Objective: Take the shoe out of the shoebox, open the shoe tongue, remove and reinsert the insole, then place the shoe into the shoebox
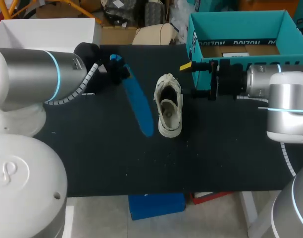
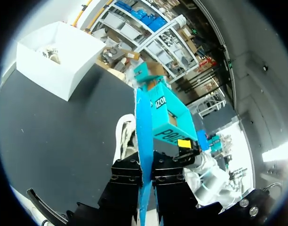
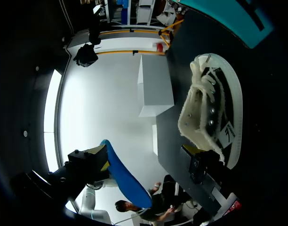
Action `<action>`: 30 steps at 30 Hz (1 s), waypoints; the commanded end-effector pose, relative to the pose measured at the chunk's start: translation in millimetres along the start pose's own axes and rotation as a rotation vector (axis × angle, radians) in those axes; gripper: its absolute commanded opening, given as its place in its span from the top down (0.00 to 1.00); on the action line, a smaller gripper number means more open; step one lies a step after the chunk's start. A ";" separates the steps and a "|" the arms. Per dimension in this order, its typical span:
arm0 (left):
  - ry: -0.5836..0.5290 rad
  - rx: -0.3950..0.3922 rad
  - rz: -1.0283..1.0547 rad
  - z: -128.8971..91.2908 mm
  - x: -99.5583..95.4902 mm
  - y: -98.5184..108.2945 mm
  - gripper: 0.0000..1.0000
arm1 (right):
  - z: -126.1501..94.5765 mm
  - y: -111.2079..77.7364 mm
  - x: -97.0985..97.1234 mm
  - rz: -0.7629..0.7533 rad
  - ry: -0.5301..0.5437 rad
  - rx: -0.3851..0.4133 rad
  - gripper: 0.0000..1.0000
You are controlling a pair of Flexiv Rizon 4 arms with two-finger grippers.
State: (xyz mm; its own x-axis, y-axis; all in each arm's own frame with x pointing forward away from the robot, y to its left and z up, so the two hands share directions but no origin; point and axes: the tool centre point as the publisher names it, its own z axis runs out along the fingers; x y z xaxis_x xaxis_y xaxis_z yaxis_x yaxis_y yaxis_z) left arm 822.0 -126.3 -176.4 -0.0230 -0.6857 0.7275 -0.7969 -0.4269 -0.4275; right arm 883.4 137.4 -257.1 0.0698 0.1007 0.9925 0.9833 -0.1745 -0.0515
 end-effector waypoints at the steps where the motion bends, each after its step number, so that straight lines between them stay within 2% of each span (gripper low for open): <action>1: 0.007 -0.745 0.001 -4.8 -2.3 -3.4 1.00 | 1.3 -0.1 -0.1 0.000 -0.001 -0.002 0.00; 5: 0.007 -0.745 0.001 -4.8 -2.3 -3.4 1.00 | 1.3 -0.1 -0.1 0.000 -0.001 -0.002 0.00; 7: 0.096 -0.895 -0.132 -4.5 -2.6 -6.3 1.00 | 1.3 -0.1 -0.1 0.000 -0.001 -0.002 0.00; 8: 0.180 -0.927 -0.194 -6.3 1.1 -10.8 1.00 | 1.3 -0.1 -0.1 0.000 -0.001 -0.002 0.00; 9: 0.182 -1.004 -0.257 -5.5 1.7 -13.6 1.00 | 1.3 -0.1 -0.1 0.000 -0.001 -0.002 0.00; 14: 0.169 -1.039 -0.295 -2.2 10.2 -17.2 1.00 | 1.3 -0.1 -0.1 0.000 -0.001 -0.002 0.00; 16: 0.196 -1.053 -0.326 -3.2 13.6 -18.9 1.00 | 1.3 -0.1 -0.1 0.000 -0.001 -0.002 0.00; 21: 0.149 -1.117 -0.323 -4.1 15.2 -19.6 1.00 | 1.3 -0.1 -0.1 0.000 -0.001 -0.002 0.00; 30: 0.071 -1.213 -0.006 -13.8 13.4 2.3 1.00 | 1.3 -0.1 -0.1 0.000 -0.001 -0.002 0.00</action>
State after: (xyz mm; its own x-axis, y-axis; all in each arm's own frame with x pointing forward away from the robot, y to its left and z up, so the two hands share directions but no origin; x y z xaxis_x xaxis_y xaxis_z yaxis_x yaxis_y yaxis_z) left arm 820.6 -140.6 -159.4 0.0475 -0.6542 0.7549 -0.8954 -0.3629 -0.2581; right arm 883.4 137.4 -257.1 0.0698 0.1006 0.9925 0.9833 -0.1745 -0.0515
